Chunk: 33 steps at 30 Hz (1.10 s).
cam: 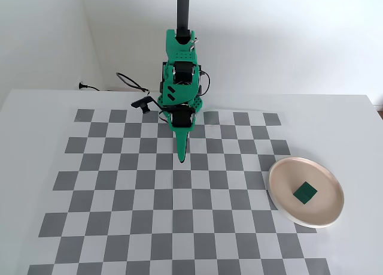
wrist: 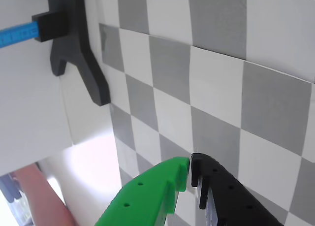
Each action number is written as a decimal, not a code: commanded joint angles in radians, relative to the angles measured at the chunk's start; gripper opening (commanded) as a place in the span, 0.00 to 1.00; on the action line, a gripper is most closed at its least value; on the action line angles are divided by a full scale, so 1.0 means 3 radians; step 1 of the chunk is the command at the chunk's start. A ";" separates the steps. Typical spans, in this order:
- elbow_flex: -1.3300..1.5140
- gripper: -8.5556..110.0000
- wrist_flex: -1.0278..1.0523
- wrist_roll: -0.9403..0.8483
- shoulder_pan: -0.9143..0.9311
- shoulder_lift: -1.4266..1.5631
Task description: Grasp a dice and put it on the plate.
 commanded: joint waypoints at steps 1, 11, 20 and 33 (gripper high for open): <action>0.0128 0.03 0.0128 -0.0026 0.0031 0.0353; 0.0128 0.04 0.0654 -0.0092 0.0020 0.0511; 0.0128 0.04 0.0660 -0.0056 0.0077 0.0511; 0.0128 0.04 0.0649 -0.0087 0.0036 0.0511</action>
